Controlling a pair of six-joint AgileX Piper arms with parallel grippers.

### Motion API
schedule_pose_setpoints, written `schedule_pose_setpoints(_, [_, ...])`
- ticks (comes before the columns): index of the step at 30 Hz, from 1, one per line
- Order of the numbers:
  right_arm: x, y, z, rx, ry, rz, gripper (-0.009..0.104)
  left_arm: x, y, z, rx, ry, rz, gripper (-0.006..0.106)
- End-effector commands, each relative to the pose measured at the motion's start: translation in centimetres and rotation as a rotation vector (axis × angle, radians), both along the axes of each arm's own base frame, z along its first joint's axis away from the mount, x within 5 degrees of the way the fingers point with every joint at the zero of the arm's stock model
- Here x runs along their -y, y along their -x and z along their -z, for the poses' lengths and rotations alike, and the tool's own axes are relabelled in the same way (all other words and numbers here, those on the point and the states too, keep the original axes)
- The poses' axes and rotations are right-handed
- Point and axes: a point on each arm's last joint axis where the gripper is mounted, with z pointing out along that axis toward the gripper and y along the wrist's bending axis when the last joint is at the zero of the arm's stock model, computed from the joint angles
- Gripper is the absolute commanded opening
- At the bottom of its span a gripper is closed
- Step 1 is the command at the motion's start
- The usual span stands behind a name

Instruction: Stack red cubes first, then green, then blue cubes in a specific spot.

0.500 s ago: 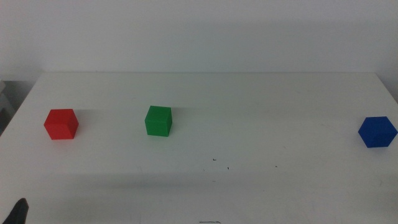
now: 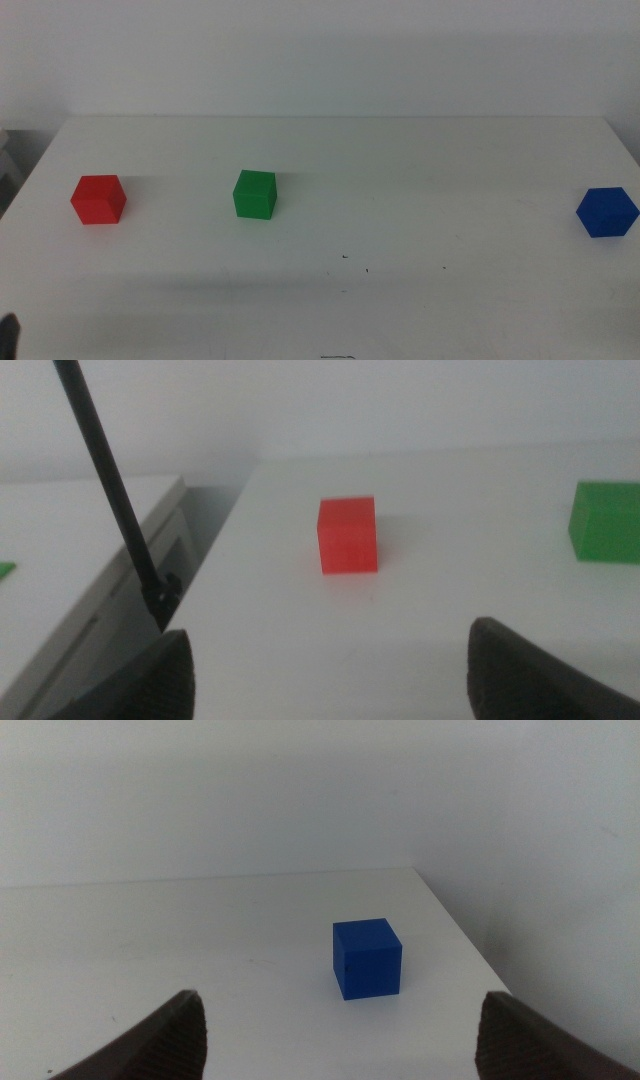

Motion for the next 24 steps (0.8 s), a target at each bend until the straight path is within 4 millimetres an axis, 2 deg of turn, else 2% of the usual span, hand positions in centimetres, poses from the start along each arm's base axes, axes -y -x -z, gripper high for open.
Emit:
schedule_pose_setpoints(1, [0.0,0.1,-1.1,0.095,0.028,0.004,0.076,-0.1,-0.1,-3.1,0.095,-0.006,-0.005,0.093])
schedule_pose_setpoints(8, [0.0,0.1,-1.1,0.095,0.028,0.004,0.076,-0.2,-1.9,-8.9,-0.020,0.011,0.015,0.093])
schedule_pose_setpoints(12, [0.0,0.1,-1.1,0.095,0.028,0.004,0.076,-0.4,-4.3,-13.4,-0.145,0.025,0.031,0.093])
schedule_pose_setpoints(16, [0.0,0.1,-1.1,0.095,0.028,0.004,0.076,-0.6,-7.0,-16.9,-0.292,0.041,0.047,0.093])
schedule_pose_setpoints(21, [0.0,0.1,-1.1,0.095,0.028,0.004,0.076,-1.1,-10.1,-20.9,-0.389,0.042,0.057,0.093])
schedule_pose_setpoints(24, [0.0,0.1,-1.1,0.095,0.028,0.004,0.076,-1.4,-12.5,-22.3,-0.456,0.052,0.065,0.093])
